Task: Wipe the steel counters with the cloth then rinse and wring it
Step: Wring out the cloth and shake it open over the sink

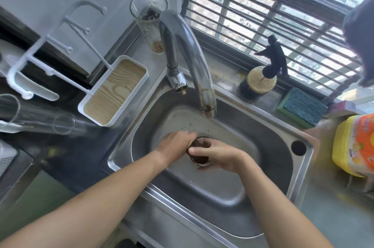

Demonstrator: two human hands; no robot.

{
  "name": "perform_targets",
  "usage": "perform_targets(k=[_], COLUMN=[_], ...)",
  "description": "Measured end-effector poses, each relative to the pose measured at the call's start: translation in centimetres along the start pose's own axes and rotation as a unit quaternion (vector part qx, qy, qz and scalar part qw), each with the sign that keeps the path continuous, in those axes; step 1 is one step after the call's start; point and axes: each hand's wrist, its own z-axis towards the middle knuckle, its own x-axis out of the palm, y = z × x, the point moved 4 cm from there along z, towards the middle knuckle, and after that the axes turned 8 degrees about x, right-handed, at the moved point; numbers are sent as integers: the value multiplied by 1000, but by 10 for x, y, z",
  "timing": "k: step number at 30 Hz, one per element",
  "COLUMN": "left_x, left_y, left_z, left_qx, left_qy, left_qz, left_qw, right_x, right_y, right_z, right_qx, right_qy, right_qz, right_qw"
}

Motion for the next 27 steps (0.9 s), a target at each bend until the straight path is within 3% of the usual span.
perform_targets(k=[3,5,7,10,12,16,19,23,27], left_x=[1,0,1,6,6,-1,-5,-5,-4], left_y=[-7,-13,-15,-11,-10,-11,-11,-14,-18], left_z=[-5,-4,-4,-4,-4,2,11,14,9], left_qx=[135,183,199,127,46,-57,-101,-143,-147], left_qy=[-112,-148,-151,-54,32,65,65,82,95], left_qz=[43,70,88,76,75,108,92,-18,-117], left_qw=[984,969,964,988,996,990,988,986,978], right_x=[-4,4,16,18,12,4,1,-1,0], right_y=[-7,-11,-13,-13,-7,11,20,23,21], right_z=[-11,-13,-12,-1,3,7,1,-8,-10], right_qx=[17,48,81,70,53,25,-15,-79,-131], right_qy=[113,171,176,30,-55,-215,-333,-394,-396], right_qz=[117,99,26,-115,-219,-400,-454,-526,-582], right_qw=[986,979,981,990,973,891,826,750,698])
